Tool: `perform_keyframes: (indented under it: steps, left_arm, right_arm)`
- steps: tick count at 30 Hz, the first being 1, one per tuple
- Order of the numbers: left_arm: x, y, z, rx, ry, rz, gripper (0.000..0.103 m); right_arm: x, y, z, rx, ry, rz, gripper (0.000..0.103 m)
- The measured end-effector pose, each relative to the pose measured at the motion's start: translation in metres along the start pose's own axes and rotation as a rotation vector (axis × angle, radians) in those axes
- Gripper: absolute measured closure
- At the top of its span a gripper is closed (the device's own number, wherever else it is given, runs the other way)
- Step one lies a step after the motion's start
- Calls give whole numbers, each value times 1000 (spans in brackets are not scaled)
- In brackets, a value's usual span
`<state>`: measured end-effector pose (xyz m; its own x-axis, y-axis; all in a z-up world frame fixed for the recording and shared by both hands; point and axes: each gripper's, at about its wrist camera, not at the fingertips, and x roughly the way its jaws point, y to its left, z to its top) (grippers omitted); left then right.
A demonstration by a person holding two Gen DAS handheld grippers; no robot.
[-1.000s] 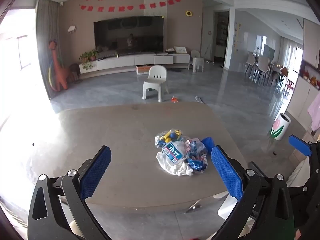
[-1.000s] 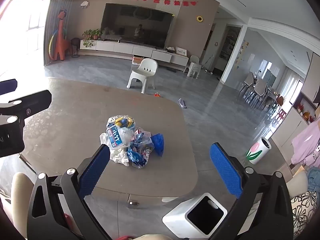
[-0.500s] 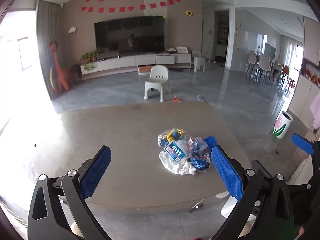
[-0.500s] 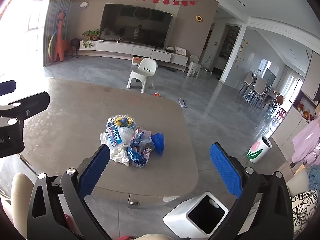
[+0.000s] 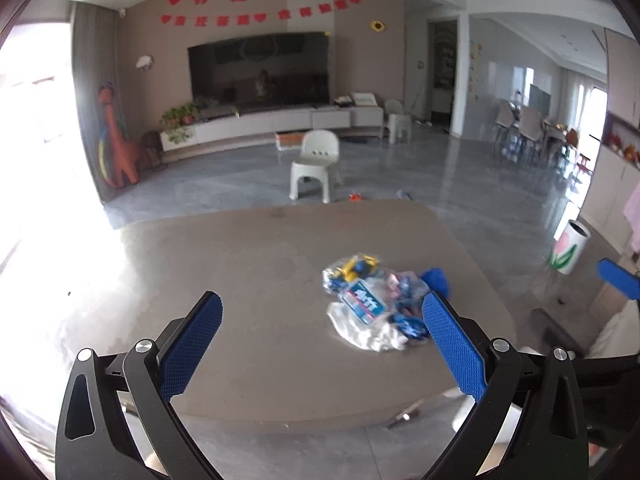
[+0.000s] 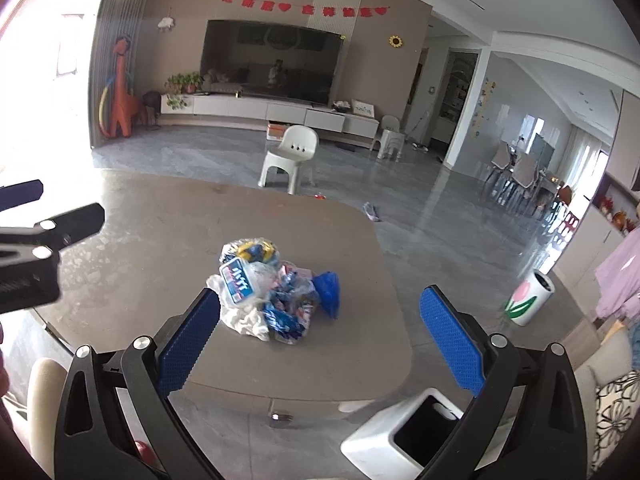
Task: Collect trash
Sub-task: 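Move both tools toward the trash pile on the table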
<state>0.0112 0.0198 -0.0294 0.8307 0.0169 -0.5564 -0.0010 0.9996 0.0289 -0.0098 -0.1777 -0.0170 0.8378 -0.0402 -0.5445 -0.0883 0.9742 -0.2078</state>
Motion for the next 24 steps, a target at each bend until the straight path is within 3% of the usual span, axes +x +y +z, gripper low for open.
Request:
perform_keyframes:
  steps: [8, 15, 24]
  left_arm:
    - [33, 3, -18, 14, 9, -7, 5]
    - [69, -5, -32, 62, 15, 48, 5]
    - [142, -10, -33, 82, 59, -13, 5]
  right_arm:
    - [28, 12, -6, -40, -43, -53, 3]
    - [64, 12, -25, -35, -29, -100, 3]
    - [134, 22, -43, -16, 11, -96, 3]
